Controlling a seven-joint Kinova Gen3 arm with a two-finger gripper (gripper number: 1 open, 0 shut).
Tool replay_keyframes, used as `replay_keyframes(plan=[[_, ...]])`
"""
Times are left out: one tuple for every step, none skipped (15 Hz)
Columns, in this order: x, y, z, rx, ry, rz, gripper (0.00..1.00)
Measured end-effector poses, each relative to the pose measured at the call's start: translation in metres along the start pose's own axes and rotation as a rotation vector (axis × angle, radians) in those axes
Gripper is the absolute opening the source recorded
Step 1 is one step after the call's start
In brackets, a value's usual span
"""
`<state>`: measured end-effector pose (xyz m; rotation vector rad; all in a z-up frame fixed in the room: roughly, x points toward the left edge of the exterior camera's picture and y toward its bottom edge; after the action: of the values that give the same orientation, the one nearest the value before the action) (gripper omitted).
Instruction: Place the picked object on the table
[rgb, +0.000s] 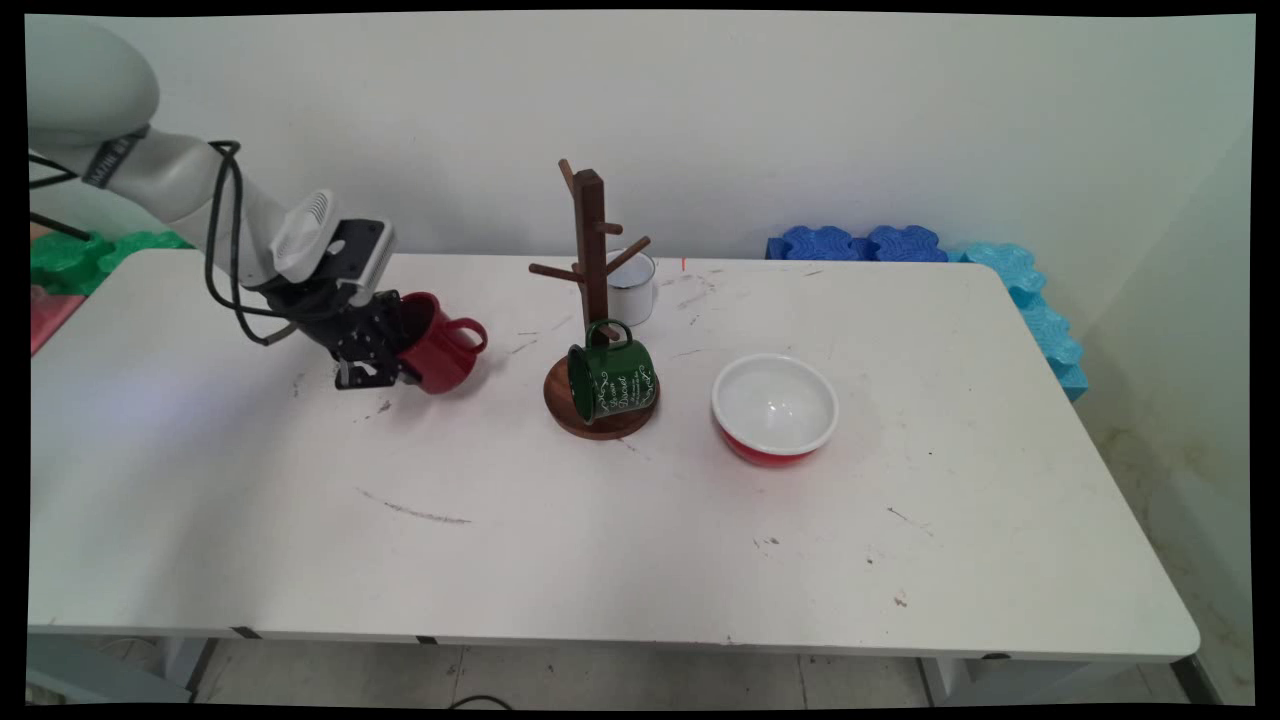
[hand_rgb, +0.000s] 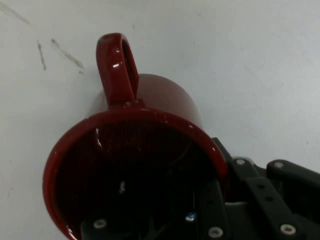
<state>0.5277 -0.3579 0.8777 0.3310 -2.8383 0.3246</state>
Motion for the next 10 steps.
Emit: replay_keyframes(plan=[[0.000, 0.000, 0.003, -0.002, -0.003, 0.003, 0.00], [0.000, -0.001, 0.006, -0.003, -0.005, 0.006, 0.00], [0.000, -0.001, 0.009, -0.004, -0.008, 0.009, 0.00], [0.000, -0.001, 0.012, -0.005, -0.010, 0.011, 0.00], [0.000, -0.001, 0.014, -0.006, -0.012, 0.012, 0.00], [0.001, -0.002, 0.016, -0.006, -0.014, 0.014, 0.00], [0.001, -0.002, 0.018, -0.006, -0.016, 0.015, 0.00], [0.001, -0.003, 0.019, -0.006, -0.017, 0.016, 0.00], [0.001, -0.003, 0.020, -0.006, -0.018, 0.016, 0.00], [0.001, -0.004, 0.021, -0.006, -0.019, 0.016, 0.00]])
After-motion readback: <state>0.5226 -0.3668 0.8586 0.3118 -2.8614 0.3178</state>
